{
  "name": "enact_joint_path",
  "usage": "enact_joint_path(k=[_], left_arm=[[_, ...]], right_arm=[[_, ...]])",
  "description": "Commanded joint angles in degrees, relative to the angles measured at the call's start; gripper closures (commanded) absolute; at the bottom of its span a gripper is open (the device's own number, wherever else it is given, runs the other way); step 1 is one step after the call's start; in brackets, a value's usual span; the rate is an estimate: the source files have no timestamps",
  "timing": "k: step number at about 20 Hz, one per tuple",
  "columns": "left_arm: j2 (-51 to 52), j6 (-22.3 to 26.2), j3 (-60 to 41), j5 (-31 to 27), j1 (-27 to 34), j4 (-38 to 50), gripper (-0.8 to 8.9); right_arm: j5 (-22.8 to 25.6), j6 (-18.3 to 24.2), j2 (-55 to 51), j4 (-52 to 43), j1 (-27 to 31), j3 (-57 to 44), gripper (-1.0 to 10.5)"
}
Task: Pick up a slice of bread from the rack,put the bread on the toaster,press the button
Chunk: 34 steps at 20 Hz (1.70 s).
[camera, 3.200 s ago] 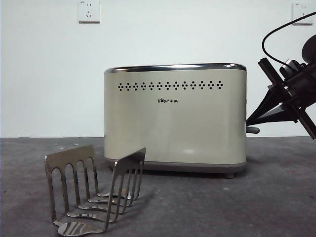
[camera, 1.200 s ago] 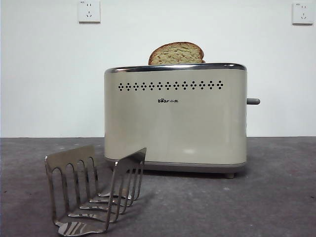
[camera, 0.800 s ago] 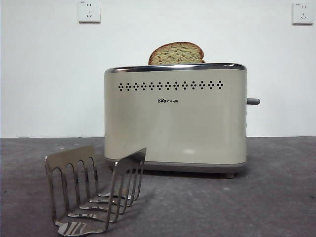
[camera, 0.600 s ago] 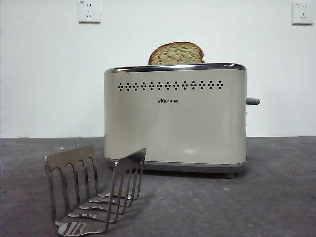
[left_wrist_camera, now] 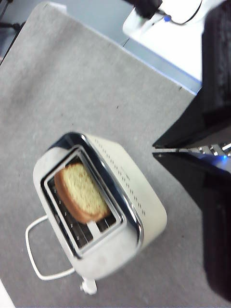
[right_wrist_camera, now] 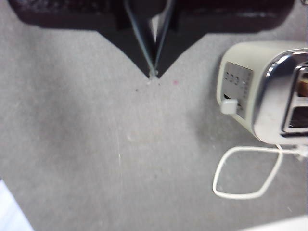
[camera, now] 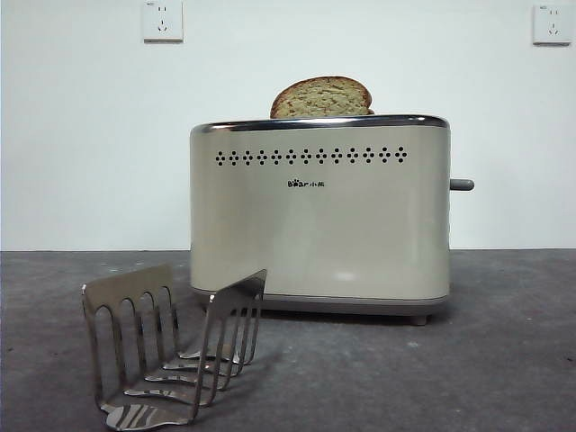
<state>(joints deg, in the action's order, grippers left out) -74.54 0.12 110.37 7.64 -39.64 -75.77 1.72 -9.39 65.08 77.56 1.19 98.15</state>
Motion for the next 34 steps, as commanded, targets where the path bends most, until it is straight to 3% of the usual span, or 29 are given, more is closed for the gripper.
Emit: enact_joint_path(k=[1, 3, 5, 7, 12, 15, 18, 20, 23, 25, 29, 34], left_arm=[[0.9, 2.0, 0.1, -0.1, 1.5, 0.2, 7.96], [1.8, 3.3, 0.1, -0.2, 2.5, 0.2, 7.96], [2.6, 10.0, 0.0, -0.2, 4.7, 1.4, 7.96], [3.6, 16.3, 0.0, 0.4, 8.2, 4.6, 7.96], [8.3, 23.6, -3.1, 4.8, 19.6, 5.6, 7.96], [15.5, 27.6, -14.6, 4.8, 26.7, 11.5, 7.96], [27.5, 29.7, -36.2, 4.8, 32.0, 25.1, 7.96], [36.9, 29.2, -54.0, 4.9, 34.6, 38.2, 7.96], [51.6, 20.2, -82.0, 9.9, 38.5, 62.7, 7.96], [60.3, 13.7, -96.0, 10.2, 39.8, 74.1, 7.96], [73.9, 7.7, -110.0, 1.9, 40.6, 77.2, 7.96], [74.3, 6.3, -109.9, -6.7, 42.6, 70.6, 7.96]], right_arm=[[0.3, 0.3, 3.1, 0.9, 0.0, 0.0, 9.5], [0.3, 0.3, 6.1, 0.8, 0.0, 0.0, 9.5], [0.3, 0.3, 9.2, 0.2, 0.0, 0.0, 9.5], [0.3, 0.3, 12.1, -0.5, 0.0, 0.0, 9.5], [0.3, 0.3, 17.9, -4.6, 0.0, 0.0, 9.5], [0.3, 0.3, 20.1, -8.7, 0.0, 0.0, 9.5], [0.3, 0.3, 21.2, -13.2, 0.0, 0.0, 9.5], [0.4, 0.3, 21.4, -16.2, 0.0, 0.0, 9.5], [0.5, 0.3, 21.3, -19.7, 0.0, 0.0, 9.5], [0.5, 0.3, 21.3, -20.9, 0.0, 0.0, 9.5], [0.5, 0.3, 21.3, -21.0, 0.0, 0.0, 9.5], [0.7, 0.3, 21.3, -21.0, 0.0, 0.0, 9.5]])
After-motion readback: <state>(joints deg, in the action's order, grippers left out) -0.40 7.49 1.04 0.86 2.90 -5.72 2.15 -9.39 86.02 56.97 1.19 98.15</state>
